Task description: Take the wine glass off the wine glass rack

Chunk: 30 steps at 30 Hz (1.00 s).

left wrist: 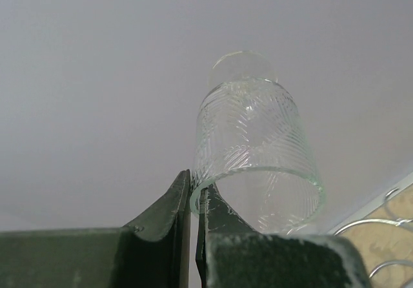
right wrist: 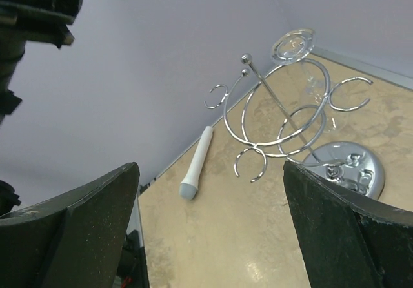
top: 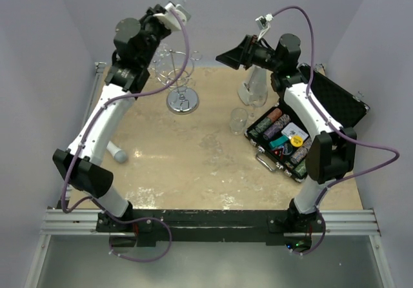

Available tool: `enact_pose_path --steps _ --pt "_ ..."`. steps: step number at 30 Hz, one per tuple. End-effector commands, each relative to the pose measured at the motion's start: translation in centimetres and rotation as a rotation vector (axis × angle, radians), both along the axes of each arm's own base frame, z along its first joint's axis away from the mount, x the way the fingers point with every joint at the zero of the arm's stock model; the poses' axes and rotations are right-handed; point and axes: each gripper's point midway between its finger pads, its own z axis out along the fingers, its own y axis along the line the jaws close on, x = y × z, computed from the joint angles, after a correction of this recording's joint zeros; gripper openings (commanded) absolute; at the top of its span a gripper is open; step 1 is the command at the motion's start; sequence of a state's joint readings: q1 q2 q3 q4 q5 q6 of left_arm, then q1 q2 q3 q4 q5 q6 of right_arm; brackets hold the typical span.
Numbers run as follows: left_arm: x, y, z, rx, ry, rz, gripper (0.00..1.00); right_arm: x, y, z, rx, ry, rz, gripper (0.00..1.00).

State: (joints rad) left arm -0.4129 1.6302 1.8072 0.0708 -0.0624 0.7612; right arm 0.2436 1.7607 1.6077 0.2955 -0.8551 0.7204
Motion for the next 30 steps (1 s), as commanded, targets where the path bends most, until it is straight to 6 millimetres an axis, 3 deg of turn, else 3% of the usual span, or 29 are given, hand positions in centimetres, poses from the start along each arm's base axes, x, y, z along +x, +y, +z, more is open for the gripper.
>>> enact_pose_path --steps 1,4,8,13,15,16,19,24,30 --pt "-1.5 9.0 1.2 -0.023 0.086 0.233 0.00 -0.8 -1.1 2.3 -0.011 -0.115 -0.040 0.98" --pt "-1.5 12.4 -1.4 0.026 0.195 0.312 0.00 -0.1 -1.3 1.6 -0.037 -0.129 -0.065 0.98" --pt "-0.6 16.2 -8.1 0.039 0.515 0.396 0.00 0.6 -1.5 0.5 -0.060 -0.115 -0.094 0.98" --pt "-1.1 20.5 -11.5 -0.043 0.654 0.471 0.00 0.4 -1.6 -0.1 -0.067 -0.109 -0.097 0.98" --pt "-1.2 21.5 -13.6 -0.045 0.727 0.486 0.00 0.3 -1.6 -0.4 -0.072 -0.107 -0.100 0.98" --pt "-1.6 23.1 -15.2 -0.061 0.794 0.507 0.00 0.3 -1.7 -0.5 -0.073 -0.107 -0.102 0.98" --pt "-2.2 23.7 -20.2 -0.101 1.006 0.432 0.00 0.2 -1.8 -0.8 -0.076 -0.103 -0.108 0.98" --pt "-6.2 23.6 -29.6 -0.070 1.415 0.370 0.00 0.1 -1.9 -0.6 -0.079 -0.115 -0.119 0.98" --pt "-7.8 25.0 -32.9 -0.051 1.504 0.396 0.00 -0.4 -2.1 -1.1 -0.086 -0.117 -0.120 0.98"
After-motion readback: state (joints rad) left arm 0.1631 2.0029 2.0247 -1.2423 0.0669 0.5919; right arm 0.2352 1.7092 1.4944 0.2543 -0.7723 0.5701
